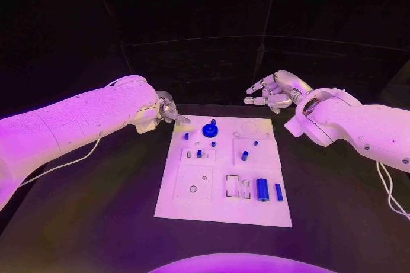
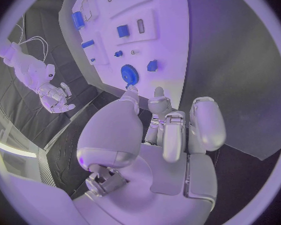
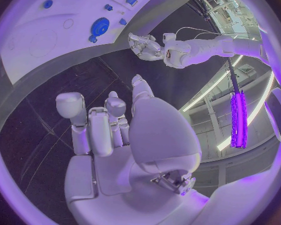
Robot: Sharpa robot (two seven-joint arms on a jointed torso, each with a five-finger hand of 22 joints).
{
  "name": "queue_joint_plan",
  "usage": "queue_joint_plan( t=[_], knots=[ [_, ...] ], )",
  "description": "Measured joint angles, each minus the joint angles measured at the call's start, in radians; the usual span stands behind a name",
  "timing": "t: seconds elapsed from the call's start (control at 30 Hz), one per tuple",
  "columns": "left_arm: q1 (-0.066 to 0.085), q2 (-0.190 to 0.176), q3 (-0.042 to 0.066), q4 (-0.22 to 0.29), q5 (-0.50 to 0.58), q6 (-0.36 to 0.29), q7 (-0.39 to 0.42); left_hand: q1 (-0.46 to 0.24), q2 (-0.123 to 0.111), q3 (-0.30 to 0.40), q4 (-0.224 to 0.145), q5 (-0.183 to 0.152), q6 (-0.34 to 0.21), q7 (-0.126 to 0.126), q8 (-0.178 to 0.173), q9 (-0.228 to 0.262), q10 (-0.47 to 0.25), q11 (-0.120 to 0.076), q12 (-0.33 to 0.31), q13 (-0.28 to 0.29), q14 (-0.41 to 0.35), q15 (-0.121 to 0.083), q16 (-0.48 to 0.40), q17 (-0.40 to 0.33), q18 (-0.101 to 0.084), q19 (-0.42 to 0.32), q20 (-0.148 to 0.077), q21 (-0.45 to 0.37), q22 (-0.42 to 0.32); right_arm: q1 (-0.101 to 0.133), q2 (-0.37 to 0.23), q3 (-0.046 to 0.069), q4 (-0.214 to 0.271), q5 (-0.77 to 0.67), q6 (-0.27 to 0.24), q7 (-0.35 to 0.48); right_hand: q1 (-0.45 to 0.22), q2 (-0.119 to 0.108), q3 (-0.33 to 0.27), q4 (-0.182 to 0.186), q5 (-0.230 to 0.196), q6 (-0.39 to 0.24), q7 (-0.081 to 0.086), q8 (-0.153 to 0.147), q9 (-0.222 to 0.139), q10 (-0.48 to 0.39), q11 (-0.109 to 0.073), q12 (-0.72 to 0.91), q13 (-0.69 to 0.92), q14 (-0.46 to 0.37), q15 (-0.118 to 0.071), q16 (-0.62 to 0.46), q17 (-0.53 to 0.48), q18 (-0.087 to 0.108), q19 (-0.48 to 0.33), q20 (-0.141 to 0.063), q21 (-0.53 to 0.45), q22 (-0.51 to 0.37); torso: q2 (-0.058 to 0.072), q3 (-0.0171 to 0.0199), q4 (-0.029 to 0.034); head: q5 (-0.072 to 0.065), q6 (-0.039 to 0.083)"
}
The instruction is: Assemble the parts on the task board
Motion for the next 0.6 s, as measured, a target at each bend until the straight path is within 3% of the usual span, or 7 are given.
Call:
queue_joint_plan(
  t=[0.33,0.6],
  knots=[
    [-0.001,0.052,-0.021,-0.068,-0.025,0.063,0.013,-0.039,-0.001,-0.057,0.029,-0.005,0.017,-0.005,-0.006,-0.024,0.0,0.0,0.008,0.012,0.004,0.004,0.0,0.0,0.0,0.004,0.004,0.001,0.014,0.0,0.007,0.0,-0.002,0.001,0.0,0.0,0.0,0.0,0.0,0.0,0.005,0.0,0.0,0.004,0.0,0.0,0.0,0.0,0.0,0.0,0.0,0.0,0.0,0.0,0.0,0.0,0.0,0.0,-0.001,0.0002,0.0003,-0.001,-0.002],
    [-0.004,0.072,-0.025,-0.086,-0.032,0.091,0.024,-0.03,0.008,-0.065,0.02,-0.005,0.037,-0.011,-0.006,-0.028,0.004,-0.004,0.014,0.016,0.004,0.004,0.0,0.0,0.0,0.004,0.004,0.005,0.02,0.0,0.011,0.0,-0.005,0.001,0.001,0.001,0.0,0.0,0.0,0.0,0.005,0.0,0.0,0.004,0.0,0.0,0.0,0.0,0.0,0.0,0.0,0.0,0.0,0.0,0.0,0.0,0.0,0.0,-0.001,0.0003,0.0012,0.0,-0.001]
  ],
)
